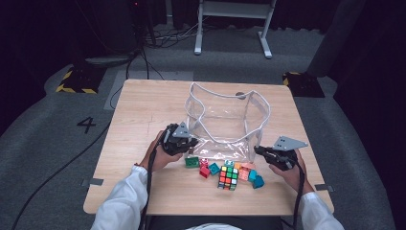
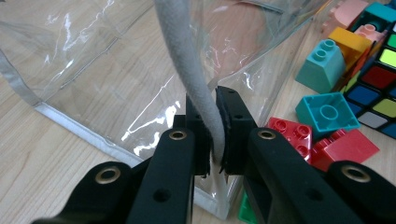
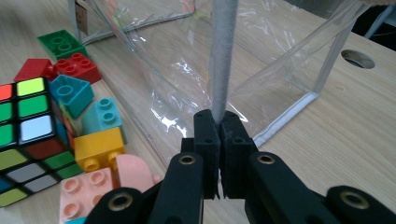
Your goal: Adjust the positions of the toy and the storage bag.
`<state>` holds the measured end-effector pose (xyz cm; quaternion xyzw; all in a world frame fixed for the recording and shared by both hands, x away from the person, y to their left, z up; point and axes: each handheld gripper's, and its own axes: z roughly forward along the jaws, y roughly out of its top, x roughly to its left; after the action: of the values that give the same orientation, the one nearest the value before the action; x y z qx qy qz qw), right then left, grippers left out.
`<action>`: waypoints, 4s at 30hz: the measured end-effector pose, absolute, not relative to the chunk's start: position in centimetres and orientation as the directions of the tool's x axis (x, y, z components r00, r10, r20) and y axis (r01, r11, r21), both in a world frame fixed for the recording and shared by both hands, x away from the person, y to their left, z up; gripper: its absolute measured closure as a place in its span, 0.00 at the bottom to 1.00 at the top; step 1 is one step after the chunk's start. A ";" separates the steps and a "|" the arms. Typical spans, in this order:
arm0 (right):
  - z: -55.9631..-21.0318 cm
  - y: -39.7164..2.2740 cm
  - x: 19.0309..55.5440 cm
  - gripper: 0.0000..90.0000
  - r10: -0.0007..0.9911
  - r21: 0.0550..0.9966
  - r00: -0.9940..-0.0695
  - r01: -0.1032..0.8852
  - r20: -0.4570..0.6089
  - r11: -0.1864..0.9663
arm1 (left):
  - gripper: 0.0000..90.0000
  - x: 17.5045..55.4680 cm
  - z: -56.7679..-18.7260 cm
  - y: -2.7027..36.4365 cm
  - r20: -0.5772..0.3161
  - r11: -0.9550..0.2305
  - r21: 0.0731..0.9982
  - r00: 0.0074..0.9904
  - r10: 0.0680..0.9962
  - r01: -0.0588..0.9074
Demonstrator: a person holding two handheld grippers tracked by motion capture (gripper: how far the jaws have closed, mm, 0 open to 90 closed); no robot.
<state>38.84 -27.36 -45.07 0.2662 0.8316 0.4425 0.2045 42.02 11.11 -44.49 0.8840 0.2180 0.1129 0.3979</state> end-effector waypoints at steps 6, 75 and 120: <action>-45.1 -27.4 38.0 0.95 0.612 0.848 -0.784 0.255 -0.100 0.465 | 0.91 41.1 -44.7 11.6 0.029 -0.573 0.765 0.873 0.486 0.294; -46.2 -26.9 32.0 0.30 0.480 0.841 -0.877 0.236 -0.032 0.487 | 0.18 35.6 -50.0 15.3 -0.031 -0.621 0.666 0.848 0.530 0.413; -48.3 -19.4 33.8 0.37 0.301 0.752 -0.953 0.178 -0.029 0.635 | 0.05 36.7 -50.4 16.0 -0.028 -0.615 0.663 0.836 0.549 0.426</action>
<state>33.75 -19.43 -48.35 0.1331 0.9010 0.4058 0.0759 36.65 15.95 -50.35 0.8942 0.2725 0.0890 0.3438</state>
